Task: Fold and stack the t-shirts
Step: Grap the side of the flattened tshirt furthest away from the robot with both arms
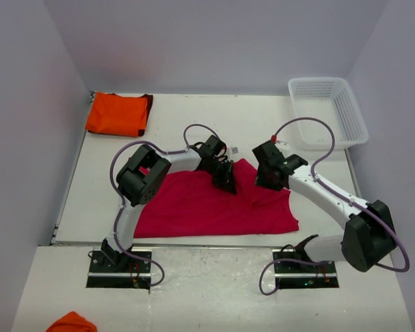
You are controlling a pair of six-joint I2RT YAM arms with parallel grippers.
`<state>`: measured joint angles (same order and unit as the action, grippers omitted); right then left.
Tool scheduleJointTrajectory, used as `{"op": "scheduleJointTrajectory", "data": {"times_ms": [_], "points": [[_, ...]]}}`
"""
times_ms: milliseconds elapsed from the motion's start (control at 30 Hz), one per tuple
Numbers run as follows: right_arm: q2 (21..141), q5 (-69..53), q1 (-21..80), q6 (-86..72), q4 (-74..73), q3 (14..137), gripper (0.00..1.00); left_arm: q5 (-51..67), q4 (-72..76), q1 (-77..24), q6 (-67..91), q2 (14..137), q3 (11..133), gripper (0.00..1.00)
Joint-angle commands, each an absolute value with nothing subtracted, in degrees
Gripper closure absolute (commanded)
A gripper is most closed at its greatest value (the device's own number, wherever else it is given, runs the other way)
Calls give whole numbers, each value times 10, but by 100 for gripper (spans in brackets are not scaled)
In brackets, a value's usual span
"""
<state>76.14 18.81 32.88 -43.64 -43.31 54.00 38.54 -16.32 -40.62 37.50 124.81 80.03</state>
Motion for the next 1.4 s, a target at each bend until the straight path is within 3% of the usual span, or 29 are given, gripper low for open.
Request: {"op": "scheduleJointTrajectory", "data": {"times_ms": [0,133,433,967,1367], "points": [[774,209,276,-417,-418,535,60,329,-192,-411,357,1260,780,100],[785,193,232,-402,-408,530,71,334,-192,-410,355,1259,781,100],[819,160,192,-390,-389,522,75,343,-187,-410,355,1255,779,100],[871,109,155,-359,-361,524,71,354,-179,-410,356,1243,768,100],[881,111,153,-352,-349,540,88,357,-175,-411,357,1250,765,100]]}}
